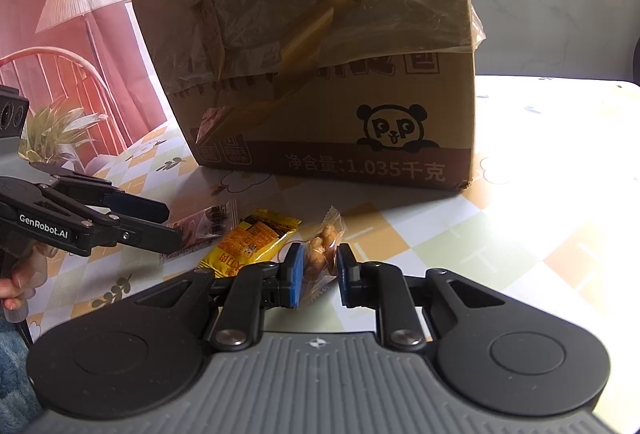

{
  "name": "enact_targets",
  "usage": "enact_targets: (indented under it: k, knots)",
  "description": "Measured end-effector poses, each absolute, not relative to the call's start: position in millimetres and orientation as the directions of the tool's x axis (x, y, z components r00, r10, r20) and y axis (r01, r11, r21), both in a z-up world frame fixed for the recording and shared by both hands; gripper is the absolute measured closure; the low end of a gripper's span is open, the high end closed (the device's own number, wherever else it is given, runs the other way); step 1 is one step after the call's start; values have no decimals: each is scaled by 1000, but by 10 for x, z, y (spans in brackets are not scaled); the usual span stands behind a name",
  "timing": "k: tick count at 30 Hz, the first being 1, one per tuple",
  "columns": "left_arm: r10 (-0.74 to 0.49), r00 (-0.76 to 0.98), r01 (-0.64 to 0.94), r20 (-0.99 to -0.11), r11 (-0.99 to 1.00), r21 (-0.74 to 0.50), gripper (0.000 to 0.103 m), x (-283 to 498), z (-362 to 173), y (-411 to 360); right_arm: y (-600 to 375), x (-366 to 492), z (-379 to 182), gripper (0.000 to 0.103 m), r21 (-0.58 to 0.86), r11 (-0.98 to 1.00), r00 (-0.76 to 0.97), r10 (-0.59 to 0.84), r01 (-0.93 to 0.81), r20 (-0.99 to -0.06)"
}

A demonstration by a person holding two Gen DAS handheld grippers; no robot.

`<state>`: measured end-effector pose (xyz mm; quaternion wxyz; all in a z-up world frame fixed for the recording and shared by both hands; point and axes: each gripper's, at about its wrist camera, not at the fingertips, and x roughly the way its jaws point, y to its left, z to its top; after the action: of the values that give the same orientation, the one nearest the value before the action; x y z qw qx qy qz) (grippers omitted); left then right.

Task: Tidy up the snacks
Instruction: 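Grasp the brown-red packet with the left gripper while the right holds the orange-ball bag, then lift both held packets over the box and release them inside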

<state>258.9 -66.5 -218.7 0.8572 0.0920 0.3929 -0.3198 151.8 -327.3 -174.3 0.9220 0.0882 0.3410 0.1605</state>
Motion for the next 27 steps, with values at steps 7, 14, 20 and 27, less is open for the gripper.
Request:
enact_targets:
  k: [7,14,20,27]
  knots:
    - [-409,519,663,-751,747,51,42,2618,-2266,-864,-3270,1525,-1747,84,267,934,716,354,-237,-602]
    - [-387,558,586,-734,810,19,59,2552,-2271,-757,-3285,1531,-1750,84,274,932,714,359,-238,-601]
    - [-376,628,487,-682,873,-33,62,2381,-2136,-517,-3289,1532,-1751,84,276,931,714,360,-238,-600]
    - [-382,688,438,-617,896,-67,62,2302,-1862,-367,-3263,1514,-1732,84,252,936,717,351,-247,-602]
